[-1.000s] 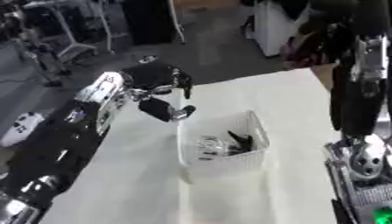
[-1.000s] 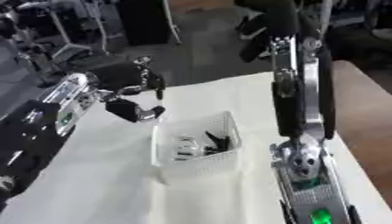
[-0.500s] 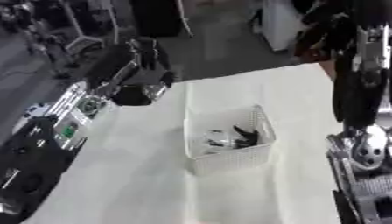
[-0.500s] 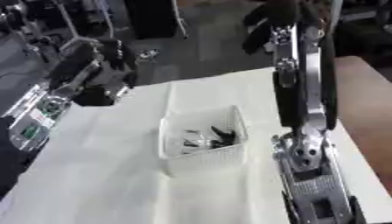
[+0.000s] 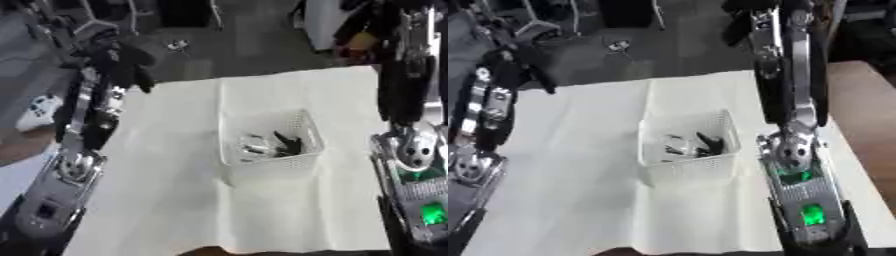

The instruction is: Pick up objects on the table and place them in the box.

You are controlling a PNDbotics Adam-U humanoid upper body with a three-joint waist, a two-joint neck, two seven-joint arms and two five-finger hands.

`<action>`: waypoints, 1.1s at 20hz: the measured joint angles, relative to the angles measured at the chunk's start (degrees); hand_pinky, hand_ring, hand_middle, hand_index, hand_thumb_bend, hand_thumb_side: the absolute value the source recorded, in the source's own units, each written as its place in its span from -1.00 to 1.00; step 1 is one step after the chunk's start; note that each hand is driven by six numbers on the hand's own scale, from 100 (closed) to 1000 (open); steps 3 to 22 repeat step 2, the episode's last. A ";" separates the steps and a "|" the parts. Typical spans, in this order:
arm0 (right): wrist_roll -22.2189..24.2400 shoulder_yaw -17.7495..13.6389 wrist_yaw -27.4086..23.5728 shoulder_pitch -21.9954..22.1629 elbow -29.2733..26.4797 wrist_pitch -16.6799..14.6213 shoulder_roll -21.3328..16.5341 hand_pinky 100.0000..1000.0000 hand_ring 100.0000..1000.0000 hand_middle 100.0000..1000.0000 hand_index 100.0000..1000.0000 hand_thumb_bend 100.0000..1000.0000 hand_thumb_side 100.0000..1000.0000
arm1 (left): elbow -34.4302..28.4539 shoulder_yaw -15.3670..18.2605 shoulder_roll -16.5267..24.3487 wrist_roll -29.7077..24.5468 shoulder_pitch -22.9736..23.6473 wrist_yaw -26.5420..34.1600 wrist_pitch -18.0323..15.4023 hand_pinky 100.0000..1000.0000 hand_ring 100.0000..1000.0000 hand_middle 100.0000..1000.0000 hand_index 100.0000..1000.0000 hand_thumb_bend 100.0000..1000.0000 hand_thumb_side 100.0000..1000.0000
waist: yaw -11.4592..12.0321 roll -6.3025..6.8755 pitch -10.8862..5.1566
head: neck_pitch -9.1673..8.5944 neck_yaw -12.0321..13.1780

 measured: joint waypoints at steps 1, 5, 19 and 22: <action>-0.04 -0.11 -0.05 0.00 0.00 0.01 -0.26 -0.41 -0.36 -0.13 0.36 -0.26 1.00 | -1.33 0.20 -0.23 -0.55 0.24 0.72 0.11 -0.36 -0.21 0.06 0.19 -0.77 0.86 | 0.16 -0.26 0.07 | -0.58 -0.63; -0.07 -0.23 -0.15 0.00 0.00 0.00 -0.46 -0.42 -0.36 -0.13 0.35 -0.25 1.00 | -2.26 0.26 -0.26 -1.19 0.28 1.15 0.08 -0.36 -0.21 0.06 0.18 -0.76 0.86 | 0.35 -0.49 0.08 | -1.13 -1.19; -0.07 -0.23 -0.15 0.00 0.00 0.00 -0.46 -0.42 -0.36 -0.13 0.35 -0.25 1.00 | -2.26 0.26 -0.26 -1.19 0.28 1.15 0.08 -0.36 -0.21 0.06 0.18 -0.76 0.86 | 0.35 -0.49 0.08 | -1.13 -1.19; -0.07 -0.23 -0.15 0.00 0.00 0.00 -0.46 -0.42 -0.36 -0.13 0.35 -0.25 1.00 | -2.26 0.26 -0.26 -1.19 0.28 1.15 0.08 -0.36 -0.21 0.06 0.18 -0.76 0.86 | 0.35 -0.49 0.08 | -1.13 -1.19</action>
